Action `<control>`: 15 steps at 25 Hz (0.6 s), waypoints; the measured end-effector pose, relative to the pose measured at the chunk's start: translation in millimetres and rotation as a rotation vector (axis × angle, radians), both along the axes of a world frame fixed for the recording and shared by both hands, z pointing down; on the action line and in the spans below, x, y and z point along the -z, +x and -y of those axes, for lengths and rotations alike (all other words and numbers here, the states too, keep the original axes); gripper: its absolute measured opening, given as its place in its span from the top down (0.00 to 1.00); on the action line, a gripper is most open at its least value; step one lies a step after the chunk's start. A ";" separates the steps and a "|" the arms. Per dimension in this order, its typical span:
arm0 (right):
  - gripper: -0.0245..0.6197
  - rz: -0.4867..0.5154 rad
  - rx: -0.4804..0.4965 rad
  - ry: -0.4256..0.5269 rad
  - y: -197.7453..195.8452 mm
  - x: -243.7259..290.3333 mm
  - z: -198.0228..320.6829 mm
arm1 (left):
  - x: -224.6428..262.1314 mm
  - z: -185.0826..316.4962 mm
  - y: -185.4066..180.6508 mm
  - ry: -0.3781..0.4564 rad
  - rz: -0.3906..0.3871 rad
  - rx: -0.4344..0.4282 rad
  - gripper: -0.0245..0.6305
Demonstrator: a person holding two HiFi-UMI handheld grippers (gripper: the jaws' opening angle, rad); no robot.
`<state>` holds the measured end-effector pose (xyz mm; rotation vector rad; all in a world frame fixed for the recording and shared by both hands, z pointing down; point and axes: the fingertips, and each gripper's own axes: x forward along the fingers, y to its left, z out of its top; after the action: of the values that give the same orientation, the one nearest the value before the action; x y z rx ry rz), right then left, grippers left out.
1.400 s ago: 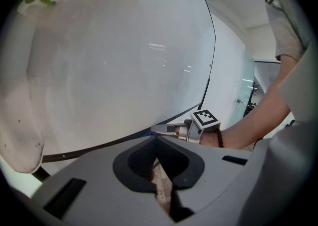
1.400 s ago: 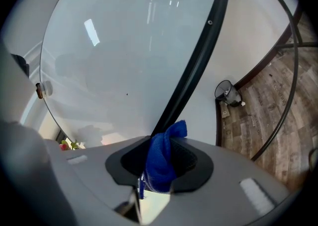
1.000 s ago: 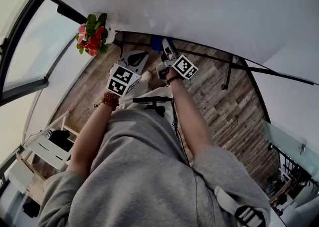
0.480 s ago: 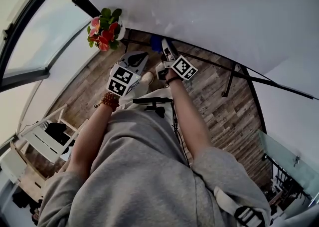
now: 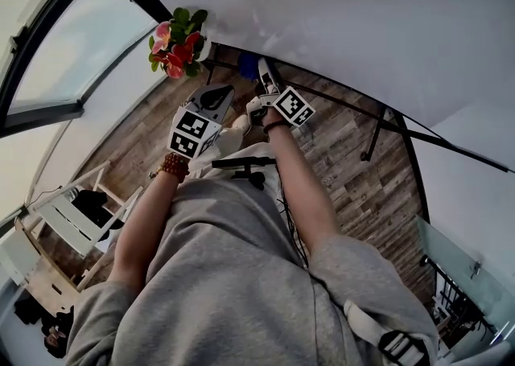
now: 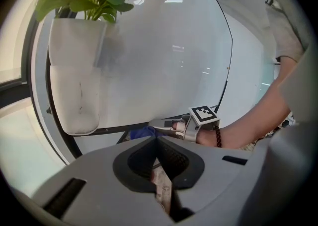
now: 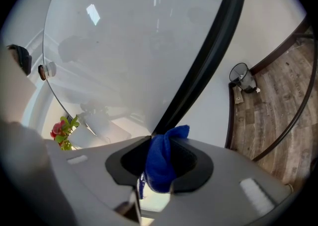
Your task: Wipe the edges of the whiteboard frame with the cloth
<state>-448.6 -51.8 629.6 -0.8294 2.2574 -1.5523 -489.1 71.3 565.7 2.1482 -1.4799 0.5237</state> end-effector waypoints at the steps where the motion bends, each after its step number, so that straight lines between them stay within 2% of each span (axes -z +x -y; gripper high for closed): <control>1: 0.79 0.001 0.007 0.001 -2.4 0.0 -1.1 | 0.6 -1.0 -1.7 0.004 0.000 0.004 0.95; 9: 0.79 0.074 0.017 -0.010 -27.1 1.8 -5.6 | -0.8 -10.8 -20.5 0.001 -0.001 0.056 0.95; 15: 0.79 0.076 0.063 -0.001 -58.3 4.1 -13.2 | -5.0 -24.0 -37.1 -0.019 -0.001 0.104 0.95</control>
<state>-506.9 -38.7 625.5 -0.6935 2.2486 -1.5851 -526.1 95.3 570.7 2.0437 -1.5700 0.4982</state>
